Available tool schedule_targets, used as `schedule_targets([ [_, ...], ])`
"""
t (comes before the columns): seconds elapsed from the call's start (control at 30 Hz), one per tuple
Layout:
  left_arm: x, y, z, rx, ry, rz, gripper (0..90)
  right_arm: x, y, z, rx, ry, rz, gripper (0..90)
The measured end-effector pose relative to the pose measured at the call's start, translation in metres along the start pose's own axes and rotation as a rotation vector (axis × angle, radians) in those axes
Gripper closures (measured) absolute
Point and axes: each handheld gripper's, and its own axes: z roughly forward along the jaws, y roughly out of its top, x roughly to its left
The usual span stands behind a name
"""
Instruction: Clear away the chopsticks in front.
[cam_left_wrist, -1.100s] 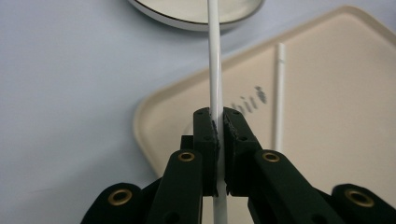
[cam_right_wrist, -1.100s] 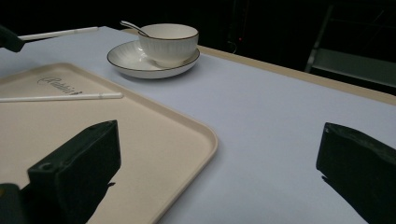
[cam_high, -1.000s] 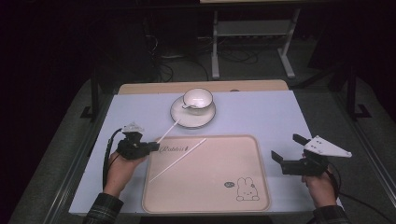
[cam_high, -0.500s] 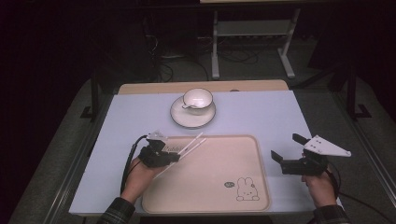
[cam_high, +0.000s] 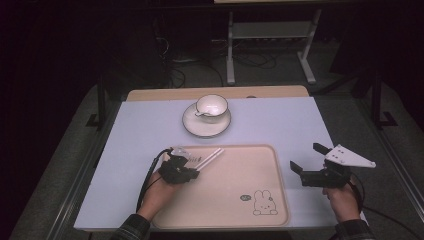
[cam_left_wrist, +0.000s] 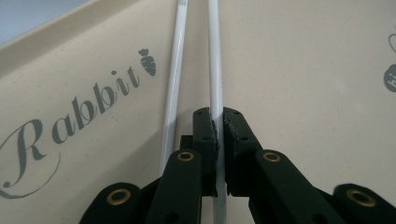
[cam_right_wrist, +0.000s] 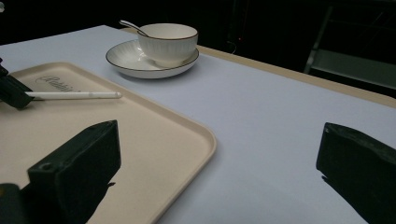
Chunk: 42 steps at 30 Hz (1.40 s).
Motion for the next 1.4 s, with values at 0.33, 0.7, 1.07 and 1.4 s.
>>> schedule_targets([
  [0.33, 0.0, 0.0, 0.0, -0.007, -0.001, -0.001, 82.7, 0.0, 0.0, 0.0, -0.002, 0.0, 0.0, 0.0],
  [0.7, -0.007, 0.024, 0.0, -0.071, -0.072, 0.047, 88.1, -0.001, 0.0, 0.0, -0.003, -0.003, 0.0, 0.0],
  [1.07, -0.016, 0.079, 0.068, -0.003, -0.093, 0.133, 89.2, -0.002, -0.001, 0.001, 0.003, -0.005, -0.001, 0.0],
  [1.4, 0.01, 0.081, 0.065, -0.009, -0.021, 0.084, 89.3, -0.002, -0.001, 0.0, -0.001, -0.002, 0.003, 0.0],
])
